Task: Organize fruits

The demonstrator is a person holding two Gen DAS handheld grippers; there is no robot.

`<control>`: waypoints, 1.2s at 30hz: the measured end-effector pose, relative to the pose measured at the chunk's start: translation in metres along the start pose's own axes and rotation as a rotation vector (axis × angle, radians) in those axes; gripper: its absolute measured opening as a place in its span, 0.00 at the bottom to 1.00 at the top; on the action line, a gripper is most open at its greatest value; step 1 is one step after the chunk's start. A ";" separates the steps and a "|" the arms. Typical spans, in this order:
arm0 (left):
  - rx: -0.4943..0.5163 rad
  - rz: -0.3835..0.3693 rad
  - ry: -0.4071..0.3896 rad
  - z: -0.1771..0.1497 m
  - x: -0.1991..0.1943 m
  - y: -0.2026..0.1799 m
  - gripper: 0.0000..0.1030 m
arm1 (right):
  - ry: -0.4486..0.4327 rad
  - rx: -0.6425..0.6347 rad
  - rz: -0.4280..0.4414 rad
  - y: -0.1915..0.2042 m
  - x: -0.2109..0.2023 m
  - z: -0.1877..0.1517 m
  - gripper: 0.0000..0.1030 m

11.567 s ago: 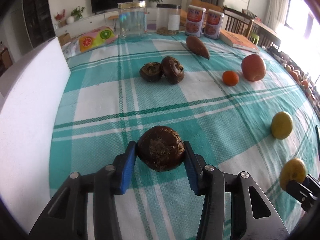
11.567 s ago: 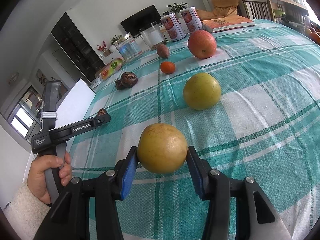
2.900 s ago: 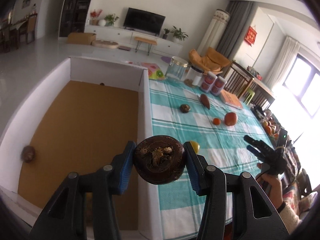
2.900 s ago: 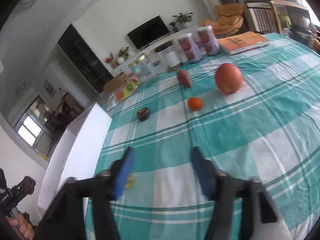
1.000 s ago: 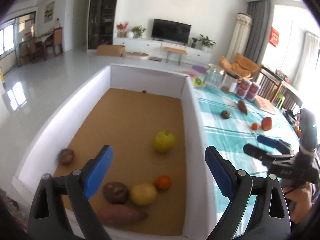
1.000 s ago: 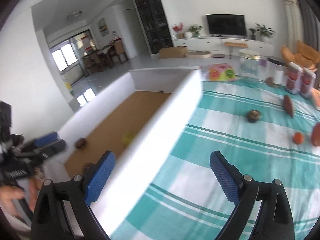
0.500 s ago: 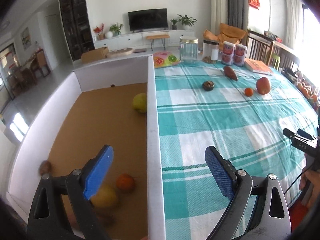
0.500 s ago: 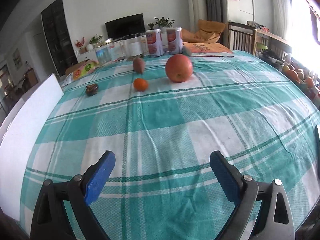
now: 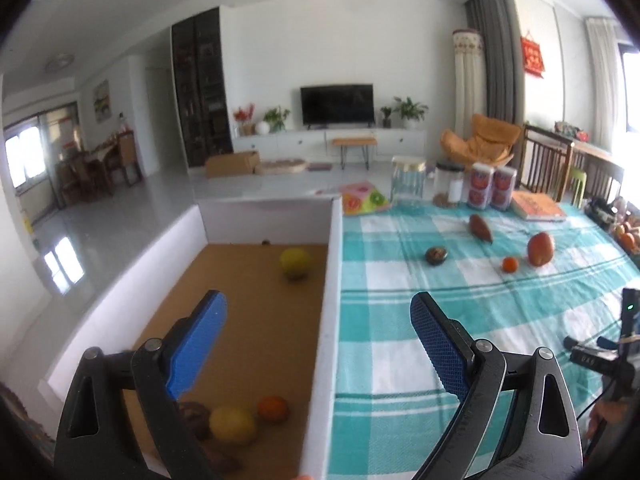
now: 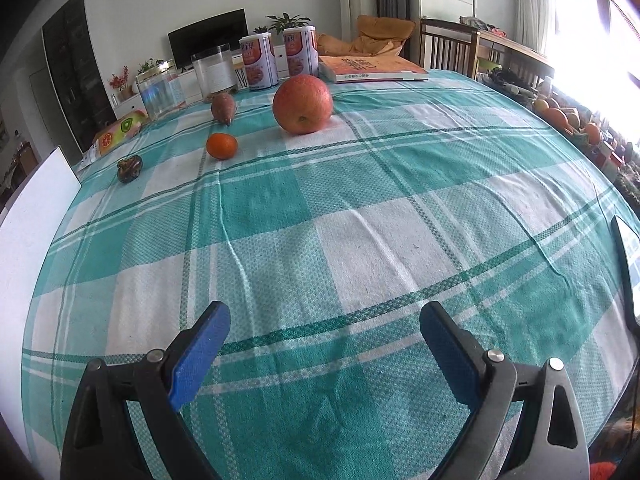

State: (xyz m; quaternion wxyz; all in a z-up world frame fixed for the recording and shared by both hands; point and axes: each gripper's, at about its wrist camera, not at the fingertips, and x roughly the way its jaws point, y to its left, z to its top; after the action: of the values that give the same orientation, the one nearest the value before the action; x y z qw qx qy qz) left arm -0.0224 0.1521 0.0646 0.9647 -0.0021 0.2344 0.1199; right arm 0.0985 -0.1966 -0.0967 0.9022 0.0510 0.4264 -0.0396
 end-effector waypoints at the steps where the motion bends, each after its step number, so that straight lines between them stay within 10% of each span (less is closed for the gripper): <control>1: 0.002 -0.036 -0.025 0.004 -0.007 -0.006 0.94 | 0.004 -0.001 -0.001 0.000 0.001 0.000 0.92; 6: 0.072 -0.223 -0.025 0.005 -0.015 -0.057 0.98 | 0.028 0.007 -0.009 0.000 0.006 -0.002 0.92; 14: 0.157 -0.399 0.247 -0.036 0.053 -0.131 0.98 | 0.048 0.006 -0.013 0.000 0.010 -0.003 0.98; 23: 0.153 -0.302 0.449 -0.079 0.155 -0.149 0.97 | 0.061 -0.016 -0.024 0.004 0.012 -0.004 1.00; 36: 0.185 -0.272 0.447 -0.090 0.170 -0.151 1.00 | 0.072 -0.036 -0.044 0.007 0.014 -0.003 1.00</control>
State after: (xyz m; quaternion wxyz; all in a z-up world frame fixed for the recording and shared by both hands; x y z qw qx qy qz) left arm 0.1181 0.0391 -0.1005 0.8925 0.0280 0.4488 -0.0362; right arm 0.1053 -0.1896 -0.1089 0.8860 0.0268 0.4603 -0.0500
